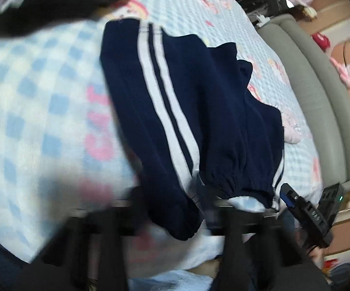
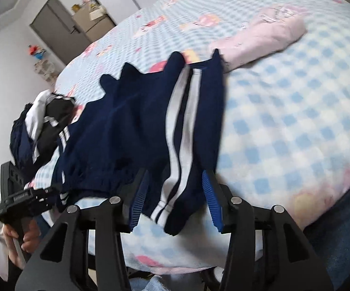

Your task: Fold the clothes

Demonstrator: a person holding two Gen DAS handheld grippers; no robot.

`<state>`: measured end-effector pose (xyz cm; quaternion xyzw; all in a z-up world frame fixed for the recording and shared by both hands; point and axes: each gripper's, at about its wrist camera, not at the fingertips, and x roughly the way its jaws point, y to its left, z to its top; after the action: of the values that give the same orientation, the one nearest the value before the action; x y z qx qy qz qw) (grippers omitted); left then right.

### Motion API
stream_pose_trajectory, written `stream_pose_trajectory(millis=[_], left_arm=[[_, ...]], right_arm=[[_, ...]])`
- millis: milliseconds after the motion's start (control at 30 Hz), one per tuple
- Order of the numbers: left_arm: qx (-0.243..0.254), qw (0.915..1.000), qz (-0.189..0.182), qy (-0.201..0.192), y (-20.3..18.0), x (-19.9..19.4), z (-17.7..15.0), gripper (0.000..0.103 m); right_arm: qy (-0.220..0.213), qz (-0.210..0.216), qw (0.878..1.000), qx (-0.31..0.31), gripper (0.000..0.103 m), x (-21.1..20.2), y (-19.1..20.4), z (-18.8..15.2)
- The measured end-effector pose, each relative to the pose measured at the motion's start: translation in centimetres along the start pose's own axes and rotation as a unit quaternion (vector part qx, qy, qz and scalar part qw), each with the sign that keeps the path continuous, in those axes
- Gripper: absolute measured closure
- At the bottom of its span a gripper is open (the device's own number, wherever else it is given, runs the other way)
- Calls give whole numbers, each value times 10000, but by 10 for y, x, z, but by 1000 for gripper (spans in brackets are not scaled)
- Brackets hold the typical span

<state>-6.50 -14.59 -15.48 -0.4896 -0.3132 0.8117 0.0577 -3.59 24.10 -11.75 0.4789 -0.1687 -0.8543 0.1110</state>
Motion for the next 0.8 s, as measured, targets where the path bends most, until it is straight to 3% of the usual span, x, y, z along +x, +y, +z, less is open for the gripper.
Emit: stream_pose_trajectory(millis=[100,200,333,400,533,600,700,800], left_arm=[[215,9993,179,-246,-9,-8,0,94],[343,9973,462,-447,-12,-22,2,96],[439,9941,826,-552,-4,-36,-2,99],[375,9950,821,-432,1,-34,-6,99],[190,9972,674,-250,4,-25,-4,98],[93,9979,602,-221,7,-21,1,96],[-51,9986,494,-176,12,-14,10,87],[-196,9990,386,-131,16,-8,18,67]], right_arm=[[83,-151,9998,-131,45,2,2,-2],[166,-302,9990,-267,56,4,5,-4],[277,-504,9973,-449,59,6,9,-6],[332,-605,9962,-539,66,8,10,-8],[440,-645,9953,-568,66,-6,7,-10],[315,-448,9967,-601,66,-19,7,-9],[151,-555,9965,-604,62,-26,-1,0],[287,-843,9959,-134,60,-22,-17,6]])
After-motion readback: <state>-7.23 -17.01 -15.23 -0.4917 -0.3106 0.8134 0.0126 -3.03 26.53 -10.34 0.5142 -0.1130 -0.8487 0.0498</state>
